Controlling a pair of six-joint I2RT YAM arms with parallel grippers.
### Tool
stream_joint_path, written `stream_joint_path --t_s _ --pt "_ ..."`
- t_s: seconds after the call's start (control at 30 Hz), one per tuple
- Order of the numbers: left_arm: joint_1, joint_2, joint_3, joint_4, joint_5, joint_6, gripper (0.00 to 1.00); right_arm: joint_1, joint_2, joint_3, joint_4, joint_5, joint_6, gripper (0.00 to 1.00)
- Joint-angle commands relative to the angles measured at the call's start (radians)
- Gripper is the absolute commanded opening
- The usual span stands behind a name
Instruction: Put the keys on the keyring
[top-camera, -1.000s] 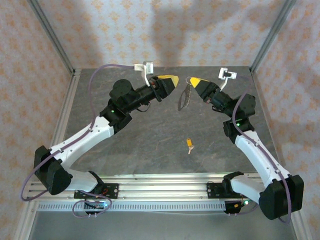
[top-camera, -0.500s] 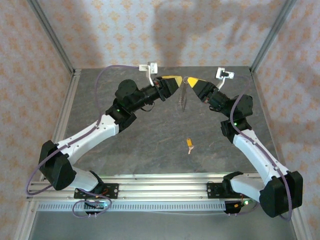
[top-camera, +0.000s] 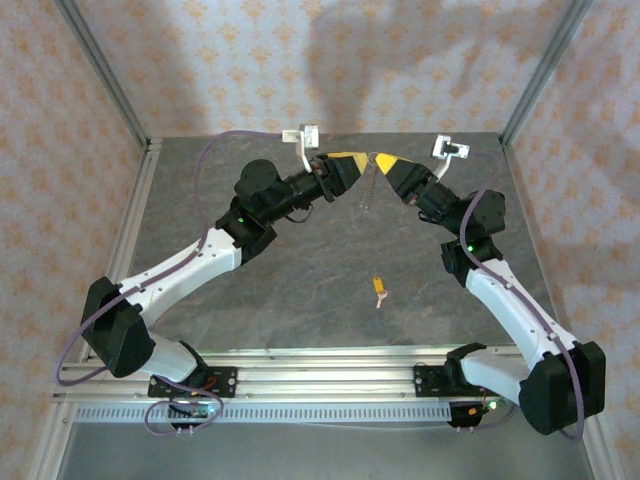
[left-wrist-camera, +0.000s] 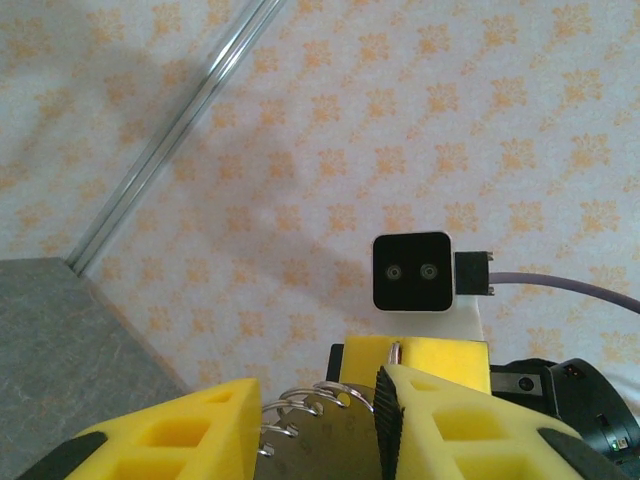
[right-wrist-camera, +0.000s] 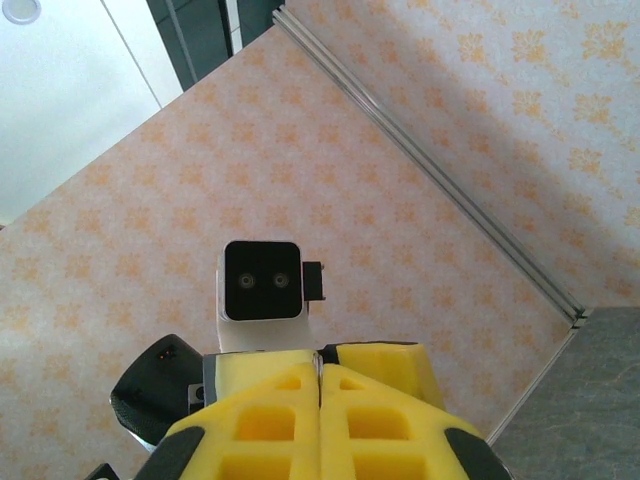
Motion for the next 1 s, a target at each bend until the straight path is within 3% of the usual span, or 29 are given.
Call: stream_joint_path --t_s 0.0,0.43,0.97 --pt "-0.015 0.001 0.032 0.052 -0.013 0.001 0.39 0.012 -0.006 -0.011 0.060 -0.009 -0.010 0.00" --pt "-0.015 -0.049 -0.018 0.037 -0.088 0.017 0.55 0.012 -0.014 -0.010 0.037 0.004 -0.024 0.00" --pt "-0.023 0.001 0.019 0.067 -0.023 -0.002 0.47 0.015 -0.005 -0.006 0.063 0.000 -0.003 0.00"
